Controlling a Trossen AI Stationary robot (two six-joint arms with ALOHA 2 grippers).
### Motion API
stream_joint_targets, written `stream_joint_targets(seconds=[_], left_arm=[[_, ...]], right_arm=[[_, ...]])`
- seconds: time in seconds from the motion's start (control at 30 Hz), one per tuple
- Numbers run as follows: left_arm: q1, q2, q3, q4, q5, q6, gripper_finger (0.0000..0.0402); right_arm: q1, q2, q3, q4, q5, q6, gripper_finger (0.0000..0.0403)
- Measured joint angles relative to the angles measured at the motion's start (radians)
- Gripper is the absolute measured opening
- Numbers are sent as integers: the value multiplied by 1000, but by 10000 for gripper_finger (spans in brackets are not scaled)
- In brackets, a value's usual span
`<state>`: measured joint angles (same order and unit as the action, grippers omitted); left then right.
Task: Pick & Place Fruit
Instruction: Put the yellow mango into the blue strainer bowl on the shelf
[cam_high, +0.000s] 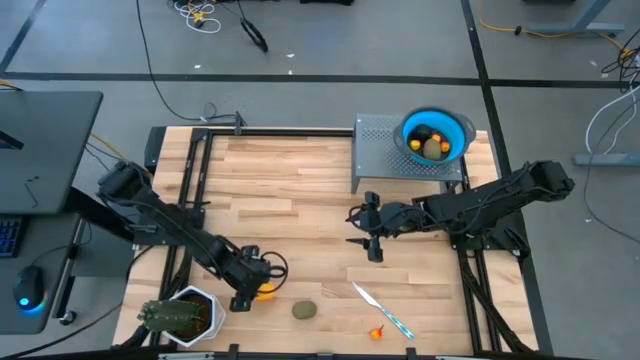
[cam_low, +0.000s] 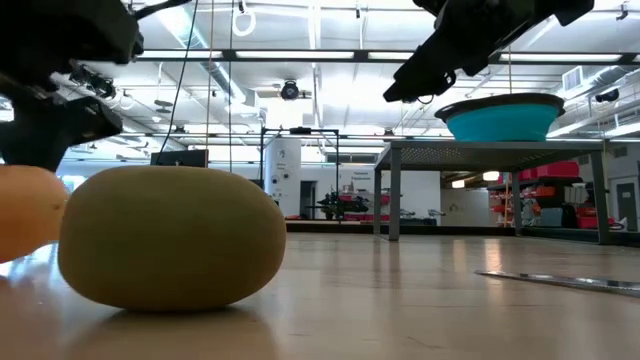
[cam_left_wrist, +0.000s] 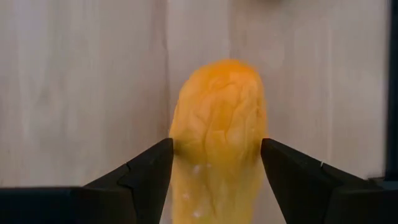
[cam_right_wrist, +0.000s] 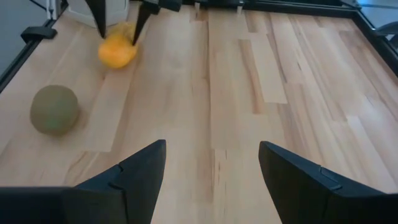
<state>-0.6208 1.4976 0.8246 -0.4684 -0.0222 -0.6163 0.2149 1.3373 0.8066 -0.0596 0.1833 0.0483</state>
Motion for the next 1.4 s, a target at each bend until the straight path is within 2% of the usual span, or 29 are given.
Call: stream_joint_targets(seconds=[0.17,0.3,0.8,0.97,1.07,1.2,1.3,1.4], left_arm=[[-10,41,4,1,19,-5,255],[-11,52,3,0,-17,8,255],[-3,51,1,-43,-52,201,217],[21,19,13,-112,-112,267,215],[34,-12,56,-186,-180,330,216],[53,-54,118,-194,-392,431,216],[85,-70,133,-88,-574,518,216],[130,-71,134,14,-674,629,217]], right_arm=[[13,0,0,5,0,0,268],[15,0,0,11,0,-2,268],[15,0,0,16,26,-3,268],[15,0,0,16,26,-3,268],[15,0,0,16,26,-3,268],[15,0,0,20,46,-3,268],[15,0,0,24,60,-1,268],[15,0,0,40,78,-1,268]])
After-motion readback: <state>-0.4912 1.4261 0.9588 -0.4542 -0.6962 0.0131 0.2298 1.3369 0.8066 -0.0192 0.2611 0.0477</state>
